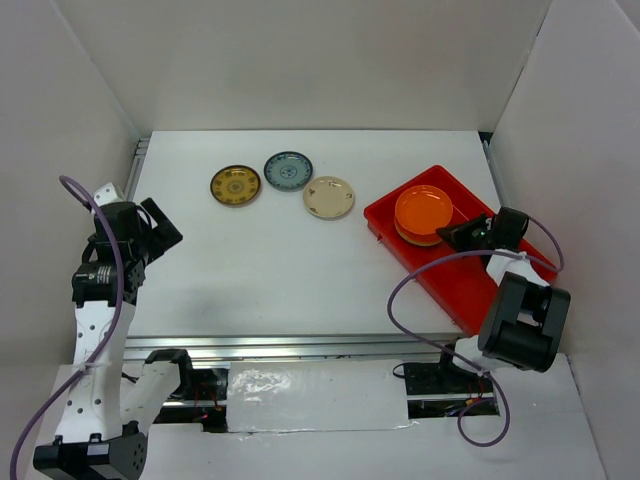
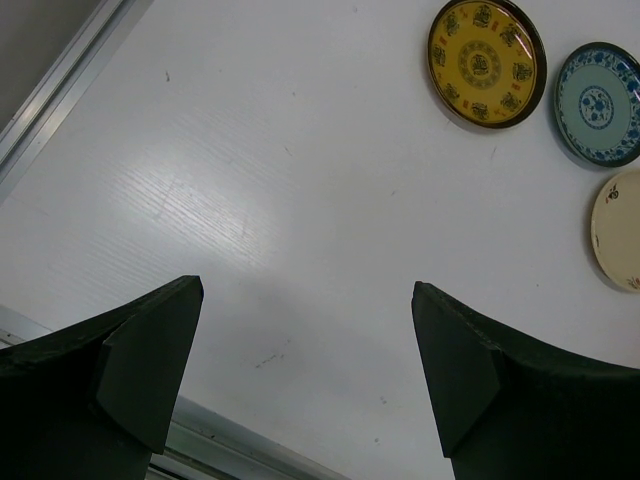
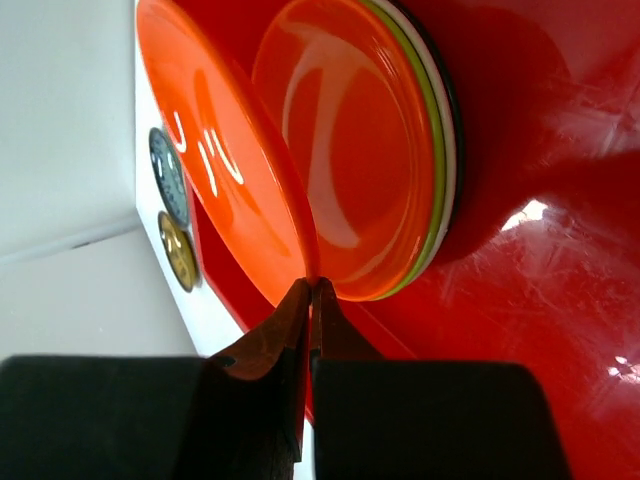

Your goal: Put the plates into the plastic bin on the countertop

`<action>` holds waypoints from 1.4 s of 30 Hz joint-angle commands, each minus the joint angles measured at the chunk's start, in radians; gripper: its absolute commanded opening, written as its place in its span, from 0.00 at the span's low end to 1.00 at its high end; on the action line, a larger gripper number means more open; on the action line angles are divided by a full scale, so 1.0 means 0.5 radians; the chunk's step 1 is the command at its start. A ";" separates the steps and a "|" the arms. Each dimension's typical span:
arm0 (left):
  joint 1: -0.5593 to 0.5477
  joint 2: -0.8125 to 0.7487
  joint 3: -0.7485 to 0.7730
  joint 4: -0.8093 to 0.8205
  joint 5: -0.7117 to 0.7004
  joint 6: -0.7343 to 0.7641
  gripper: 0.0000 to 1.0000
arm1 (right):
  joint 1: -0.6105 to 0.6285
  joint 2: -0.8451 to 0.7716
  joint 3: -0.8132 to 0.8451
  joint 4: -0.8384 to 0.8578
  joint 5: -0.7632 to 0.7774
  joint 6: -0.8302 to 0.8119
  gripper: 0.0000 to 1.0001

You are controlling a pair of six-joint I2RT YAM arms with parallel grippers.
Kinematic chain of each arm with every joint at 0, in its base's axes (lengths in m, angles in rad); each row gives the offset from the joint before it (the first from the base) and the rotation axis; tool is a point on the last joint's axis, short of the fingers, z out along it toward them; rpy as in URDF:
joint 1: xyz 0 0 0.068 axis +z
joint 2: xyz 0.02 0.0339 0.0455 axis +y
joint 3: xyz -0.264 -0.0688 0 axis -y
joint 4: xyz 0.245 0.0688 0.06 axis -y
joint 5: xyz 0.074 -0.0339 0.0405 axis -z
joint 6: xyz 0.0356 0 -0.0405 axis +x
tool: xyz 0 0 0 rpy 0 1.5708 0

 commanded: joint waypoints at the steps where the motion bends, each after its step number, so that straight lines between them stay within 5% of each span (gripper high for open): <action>1: 0.010 -0.005 -0.024 0.109 0.036 0.067 0.99 | -0.004 0.020 0.025 0.100 -0.104 -0.052 0.02; 3: 0.013 0.001 -0.030 0.121 0.063 0.073 0.99 | 0.014 -0.016 0.031 0.075 -0.076 -0.058 0.20; 4: 0.013 0.010 -0.030 0.121 0.070 0.079 0.99 | 0.017 -0.032 0.037 0.054 -0.052 -0.064 0.45; 6: 0.010 0.031 -0.030 0.121 0.085 0.079 0.99 | 0.011 -0.071 0.034 0.029 -0.012 -0.067 0.51; 10: 0.013 0.053 -0.030 0.130 0.109 0.079 0.99 | -0.016 -0.142 0.052 -0.059 -0.002 -0.064 0.92; 12: 0.010 0.071 -0.030 0.139 0.137 0.064 0.99 | -0.007 -0.291 0.053 -0.148 0.010 -0.055 1.00; 17: 0.007 0.267 -0.036 0.307 0.529 -0.186 0.99 | 0.207 -0.880 0.129 -0.403 0.362 -0.086 1.00; 20: 0.007 0.500 -0.217 0.807 0.962 -0.520 0.99 | 0.498 -1.068 0.190 -0.434 0.421 -0.150 1.00; 26: 0.007 1.285 -0.367 2.018 1.036 -0.942 0.99 | 0.915 -1.194 0.145 0.058 -0.474 -0.147 1.00; 31: 0.050 2.003 -0.175 2.630 1.109 -0.958 0.99 | 1.247 -1.335 0.148 0.015 -0.586 -0.190 1.00; 37: 0.053 2.470 0.111 2.634 1.049 -0.927 0.95 | 1.389 -1.501 0.142 -0.225 -0.460 -0.264 1.00; 42: 0.053 2.651 0.212 2.413 0.901 -0.933 0.74 | 1.398 -1.575 0.111 -0.235 -0.371 -0.175 1.00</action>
